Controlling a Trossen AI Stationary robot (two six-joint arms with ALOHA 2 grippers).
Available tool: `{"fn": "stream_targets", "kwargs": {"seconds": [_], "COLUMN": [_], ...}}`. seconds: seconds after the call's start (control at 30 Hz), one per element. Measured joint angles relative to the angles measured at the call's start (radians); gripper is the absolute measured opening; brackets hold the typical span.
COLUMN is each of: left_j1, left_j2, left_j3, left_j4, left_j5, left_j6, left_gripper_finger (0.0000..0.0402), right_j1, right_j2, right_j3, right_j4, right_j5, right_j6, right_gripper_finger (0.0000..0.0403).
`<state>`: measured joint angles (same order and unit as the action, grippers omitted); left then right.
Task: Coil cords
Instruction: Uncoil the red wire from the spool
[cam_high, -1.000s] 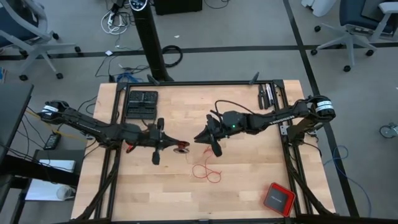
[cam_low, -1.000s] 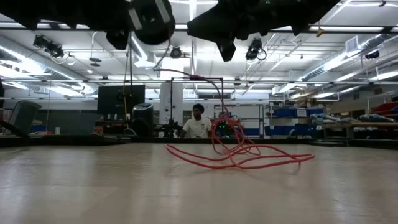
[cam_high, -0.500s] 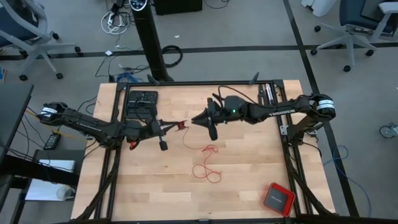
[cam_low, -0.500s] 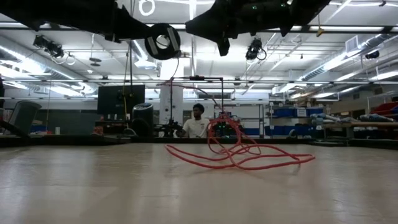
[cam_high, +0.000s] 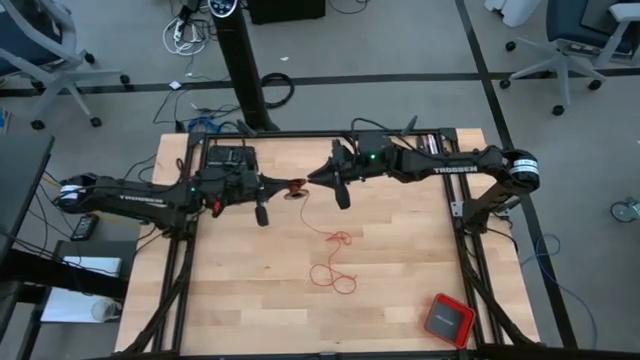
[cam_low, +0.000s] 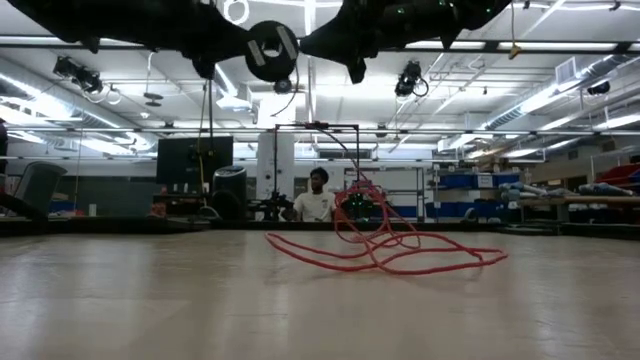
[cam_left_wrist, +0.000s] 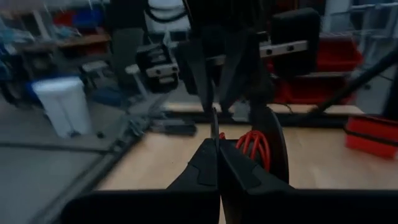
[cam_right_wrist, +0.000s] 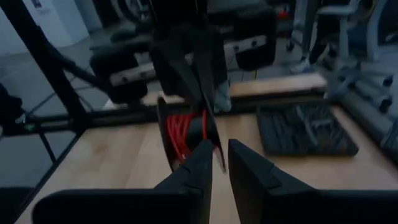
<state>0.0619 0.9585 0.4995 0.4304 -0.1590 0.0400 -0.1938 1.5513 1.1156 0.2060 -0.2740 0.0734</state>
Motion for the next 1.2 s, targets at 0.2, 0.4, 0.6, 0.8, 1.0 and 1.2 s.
{"fn": "stream_targets", "kwargs": {"seconds": [0.2,0.4,0.6,0.8,1.0,1.2], "left_j1": [-0.031,-0.069,-0.134,-0.200,-0.206,-0.186], "left_j2": [0.031,0.034,0.011,-0.005,-0.013,-0.013], "left_j3": [-0.001,-0.001,0.000,0.000,0.000,0.017], "left_j4": [-0.044,0.061,0.075,0.097,0.082,-0.030], "left_j5": [0.010,0.024,0.015,-0.069,-0.078,-0.072], "left_j6": [-0.068,-0.123,-0.167,-0.183,-0.231,-0.212], "left_gripper_finger": [0.0000,0.0000,0.0000,0.0000,0.0000,0.0000], "right_j1": [0.057,0.067,0.126,0.168,0.179,0.172], "right_j2": [0.001,-0.003,0.001,-0.001,-0.006,-0.006], "right_j3": [-0.020,0.054,0.096,0.098,0.098,0.098], "right_j4": [-0.052,-0.153,-0.213,-0.227,-0.261,-0.283], "right_j5": [0.055,0.005,0.020,0.043,0.138,0.128], "right_j6": [-0.001,0.047,0.071,0.162,0.169,0.123], "right_gripper_finger": [0.0050,0.0050,0.0050,0.0050,0.0050,0.0050]}}
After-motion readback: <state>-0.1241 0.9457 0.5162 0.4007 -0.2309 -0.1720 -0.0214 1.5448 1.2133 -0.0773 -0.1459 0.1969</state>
